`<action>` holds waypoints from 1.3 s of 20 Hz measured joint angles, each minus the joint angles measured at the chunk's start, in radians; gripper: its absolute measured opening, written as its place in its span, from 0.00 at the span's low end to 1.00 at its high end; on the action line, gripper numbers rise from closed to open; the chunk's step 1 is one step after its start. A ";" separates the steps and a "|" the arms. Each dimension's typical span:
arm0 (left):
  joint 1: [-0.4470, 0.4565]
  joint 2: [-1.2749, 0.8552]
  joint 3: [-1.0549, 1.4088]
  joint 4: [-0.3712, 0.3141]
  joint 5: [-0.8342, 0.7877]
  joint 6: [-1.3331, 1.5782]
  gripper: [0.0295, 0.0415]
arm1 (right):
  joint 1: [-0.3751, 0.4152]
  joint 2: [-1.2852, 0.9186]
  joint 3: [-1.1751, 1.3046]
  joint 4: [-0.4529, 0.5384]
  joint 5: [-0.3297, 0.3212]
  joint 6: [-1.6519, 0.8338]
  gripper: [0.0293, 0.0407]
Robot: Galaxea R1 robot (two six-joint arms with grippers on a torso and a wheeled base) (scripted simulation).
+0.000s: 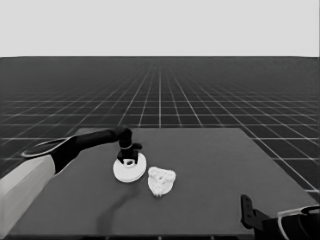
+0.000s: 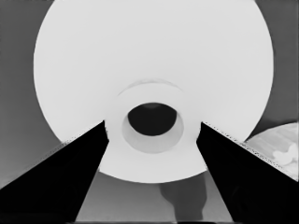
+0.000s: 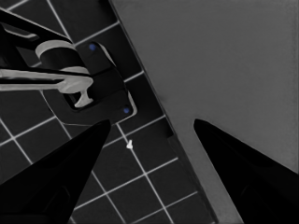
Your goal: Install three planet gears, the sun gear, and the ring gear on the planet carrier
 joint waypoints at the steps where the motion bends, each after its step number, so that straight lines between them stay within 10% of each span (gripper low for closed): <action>1: 0.000 0.000 0.000 0.000 0.000 0.000 0.44 | 0.000 0.000 0.000 0.000 0.000 0.000 0.81; 15: -0.169 -0.054 0.133 -0.124 0.118 -0.063 0.44 | 0.000 0.000 0.000 0.000 0.000 0.000 0.81; 26: -0.119 0.252 0.269 -0.057 0.149 -0.504 0.44 | 0.000 0.000 0.000 0.000 0.000 0.000 0.81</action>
